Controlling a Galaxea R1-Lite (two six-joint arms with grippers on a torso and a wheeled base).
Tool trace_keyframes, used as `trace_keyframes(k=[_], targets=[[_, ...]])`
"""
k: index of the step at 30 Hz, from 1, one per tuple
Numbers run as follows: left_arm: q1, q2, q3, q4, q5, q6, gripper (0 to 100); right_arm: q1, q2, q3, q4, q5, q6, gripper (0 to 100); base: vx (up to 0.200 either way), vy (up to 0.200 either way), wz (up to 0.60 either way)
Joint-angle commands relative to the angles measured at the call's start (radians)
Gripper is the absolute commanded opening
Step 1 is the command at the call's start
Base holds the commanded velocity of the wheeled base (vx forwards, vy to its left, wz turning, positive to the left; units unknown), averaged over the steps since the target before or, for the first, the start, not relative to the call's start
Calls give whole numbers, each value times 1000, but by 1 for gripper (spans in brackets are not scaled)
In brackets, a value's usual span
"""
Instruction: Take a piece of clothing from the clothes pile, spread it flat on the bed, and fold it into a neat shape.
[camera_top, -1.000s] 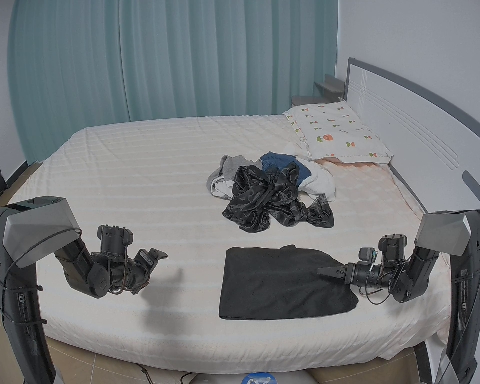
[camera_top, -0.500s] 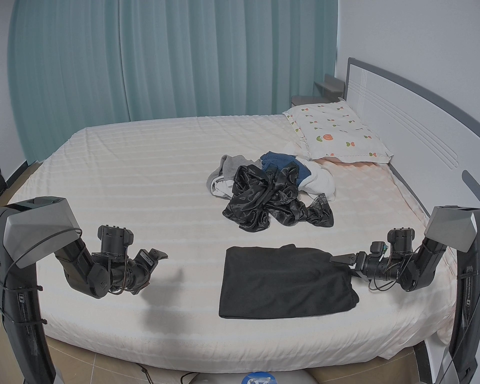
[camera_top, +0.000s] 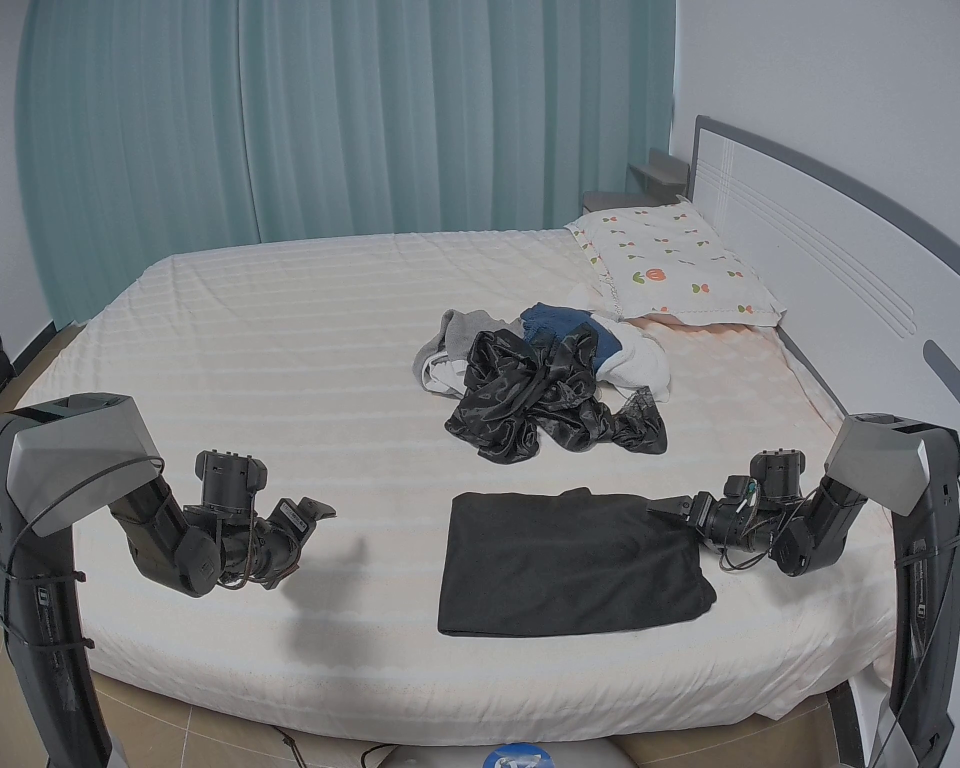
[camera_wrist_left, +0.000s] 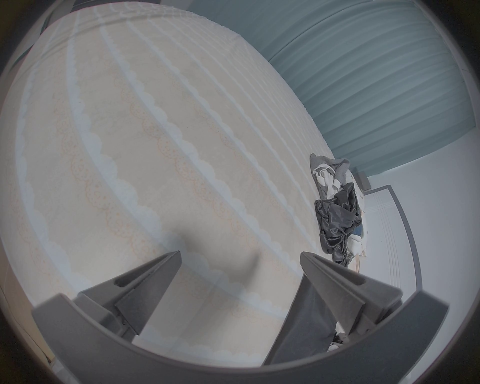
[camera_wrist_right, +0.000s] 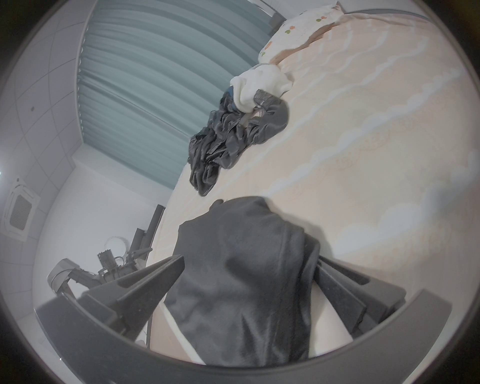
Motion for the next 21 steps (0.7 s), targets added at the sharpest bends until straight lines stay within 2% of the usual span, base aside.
trace_keyframes(k=[1,9,17,18,21], targets=[[-1,2,0,0,0,0,100,-10,-13,6,-12,-10,4,0,0,0,0],[-1,2,0,0,0,0,100,-21,-42,37,-27,-24,6,0,0,0,0],[-1,2,0,0,0,0,100,-19,-31,59,-116,-24,3,0,0,0,0],[-1,2,0,0,0,0,100,-18,-34,77,-120,-21,-3,100,0,0,0],[-1,2,2,0,0,0,100,-19,-42,80,-120,-21,-3,100,0,0,0]])
